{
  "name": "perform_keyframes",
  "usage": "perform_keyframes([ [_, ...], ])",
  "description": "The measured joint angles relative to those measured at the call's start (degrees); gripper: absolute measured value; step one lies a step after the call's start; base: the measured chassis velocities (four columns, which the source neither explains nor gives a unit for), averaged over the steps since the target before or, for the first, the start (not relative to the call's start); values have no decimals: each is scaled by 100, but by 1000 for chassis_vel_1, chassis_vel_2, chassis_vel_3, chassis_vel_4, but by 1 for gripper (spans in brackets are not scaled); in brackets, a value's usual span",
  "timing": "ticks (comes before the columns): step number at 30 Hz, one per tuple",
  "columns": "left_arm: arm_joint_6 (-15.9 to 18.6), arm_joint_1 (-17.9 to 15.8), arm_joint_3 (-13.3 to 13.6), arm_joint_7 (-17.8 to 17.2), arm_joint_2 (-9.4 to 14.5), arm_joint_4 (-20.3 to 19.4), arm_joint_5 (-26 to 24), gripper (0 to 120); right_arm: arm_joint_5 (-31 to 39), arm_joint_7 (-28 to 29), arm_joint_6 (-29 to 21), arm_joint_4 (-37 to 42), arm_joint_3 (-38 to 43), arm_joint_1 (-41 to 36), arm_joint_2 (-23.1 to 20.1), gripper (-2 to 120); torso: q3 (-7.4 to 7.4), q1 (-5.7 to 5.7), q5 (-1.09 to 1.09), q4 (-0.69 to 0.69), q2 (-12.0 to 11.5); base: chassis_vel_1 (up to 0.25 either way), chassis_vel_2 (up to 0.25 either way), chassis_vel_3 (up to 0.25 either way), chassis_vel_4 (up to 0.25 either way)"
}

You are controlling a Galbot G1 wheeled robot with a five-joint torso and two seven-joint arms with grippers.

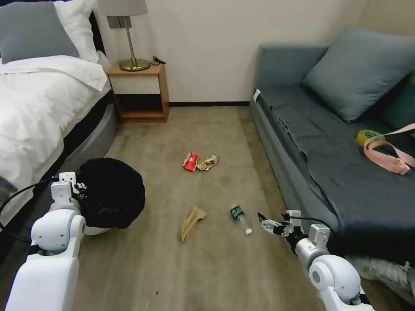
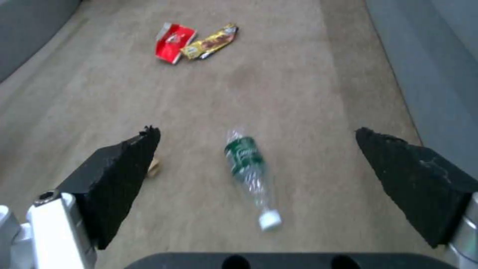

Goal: Pick up the trash bin, then pick up the garbage on the floor and place it into the trash bin.

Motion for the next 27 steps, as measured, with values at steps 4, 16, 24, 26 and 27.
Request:
perform_keyframes([
  [4, -5, 7, 1, 0, -3, 0, 0, 5, -26, 0, 4, -12, -11, -4, 5, 100, 0, 0, 1, 0, 0, -183, 180, 187, -193],
  [16, -50, 57, -8, -1, -21, 16, -16, 5, -113, -6, 7, -52, -103, -2, -20, 100, 0, 0, 1, 1, 0, -179, 175, 172, -186],
  [24, -71, 85, -13, -1, -32, 16, -39, 5, -150, -6, -50, -130, -211, 59, -63, 100, 1, 1, 1, 0, 0, -136, 133, 118, -140],
  [26, -75, 98, -31, -1, -31, 9, -65, 5, -157, -13, -79, -171, -302, 108, -133, 100, 1, 1, 1, 0, 0, -40, 51, 47, -60],
  [27, -75, 98, -31, -1, -31, 9, -65, 5, -157, -13, -79, -171, -302, 108, -133, 100, 1, 1, 1, 0, 0, -40, 51, 31, -29],
])
